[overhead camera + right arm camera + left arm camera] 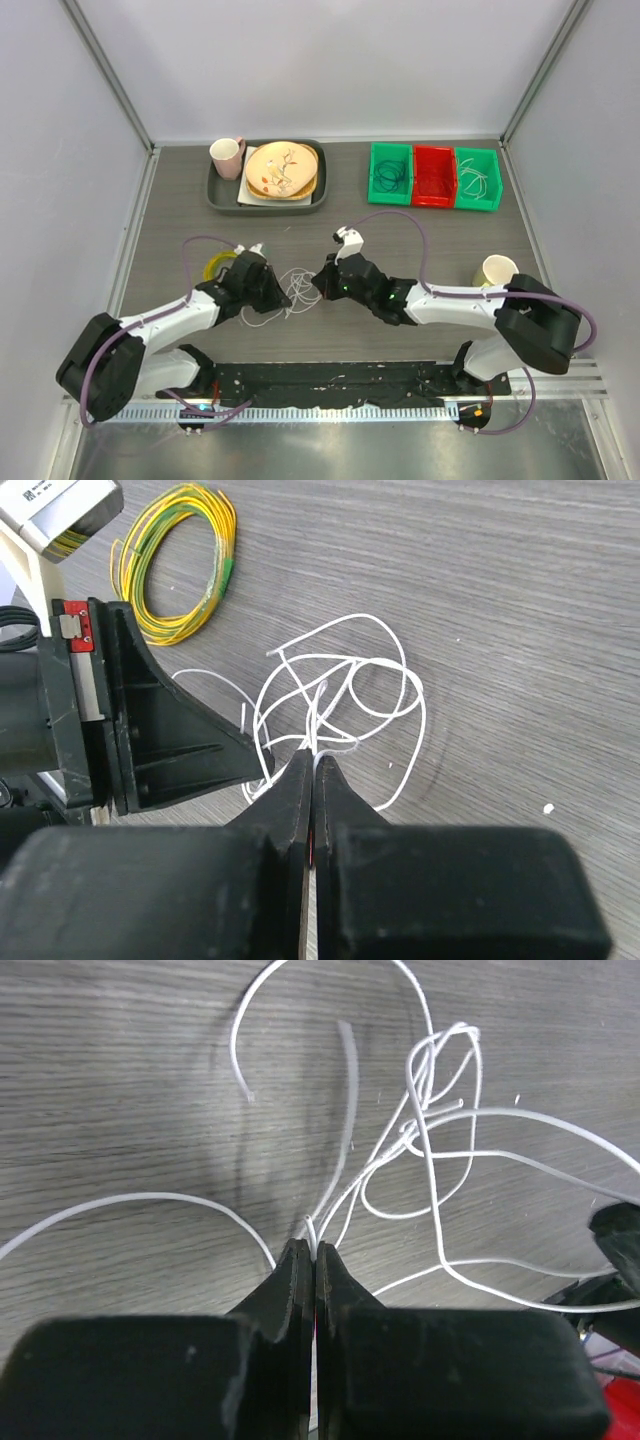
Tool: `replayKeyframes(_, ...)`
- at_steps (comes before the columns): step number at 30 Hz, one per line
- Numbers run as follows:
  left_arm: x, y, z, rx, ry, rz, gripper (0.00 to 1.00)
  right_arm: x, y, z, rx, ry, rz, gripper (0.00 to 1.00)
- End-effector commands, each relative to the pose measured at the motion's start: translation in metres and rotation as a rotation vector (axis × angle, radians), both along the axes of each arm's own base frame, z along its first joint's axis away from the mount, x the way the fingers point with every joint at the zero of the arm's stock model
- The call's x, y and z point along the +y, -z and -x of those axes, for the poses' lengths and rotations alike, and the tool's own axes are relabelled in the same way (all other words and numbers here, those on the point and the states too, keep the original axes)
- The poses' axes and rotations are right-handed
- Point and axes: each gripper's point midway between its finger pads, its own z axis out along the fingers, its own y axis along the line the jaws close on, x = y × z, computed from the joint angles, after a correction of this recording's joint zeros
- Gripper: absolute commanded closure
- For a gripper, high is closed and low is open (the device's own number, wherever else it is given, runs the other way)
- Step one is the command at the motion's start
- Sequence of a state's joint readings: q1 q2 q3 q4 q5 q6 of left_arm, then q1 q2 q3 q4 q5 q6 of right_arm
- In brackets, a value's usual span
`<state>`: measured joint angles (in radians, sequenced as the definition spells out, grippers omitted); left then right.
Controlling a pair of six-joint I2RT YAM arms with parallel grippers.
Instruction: Untangle the cables
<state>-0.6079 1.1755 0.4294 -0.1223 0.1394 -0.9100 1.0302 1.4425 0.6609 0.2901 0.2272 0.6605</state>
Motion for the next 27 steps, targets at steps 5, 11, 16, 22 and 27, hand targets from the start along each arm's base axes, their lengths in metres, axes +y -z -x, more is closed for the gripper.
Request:
replayKeyframes(5,0.075,-0.022,-0.023,-0.118,-0.341,-0.273,1.0,-0.062,-0.024,-0.024,-0.098,0.245,0.106,0.99)
replayKeyframes(11,0.135,-0.051,-0.007,-0.175,-0.56,-0.377,1.0,-0.162,-0.007,-0.035,-0.108,0.55,0.302,0.99)
replayKeyframes(16,0.177,-0.07,0.007,-0.223,-0.696,-0.468,1.0,-0.226,-0.005,-0.035,-0.068,0.725,0.279,0.95)
replayKeyframes(22,0.182,-0.091,0.008,-0.263,-0.722,-0.439,1.0,-0.243,-0.01,-0.029,-0.086,0.739,0.234,0.95)
replayKeyframes(27,0.172,-0.101,0.003,-0.29,-0.673,-0.404,1.0,-0.248,-0.013,-0.026,-0.093,0.743,0.229,0.99)
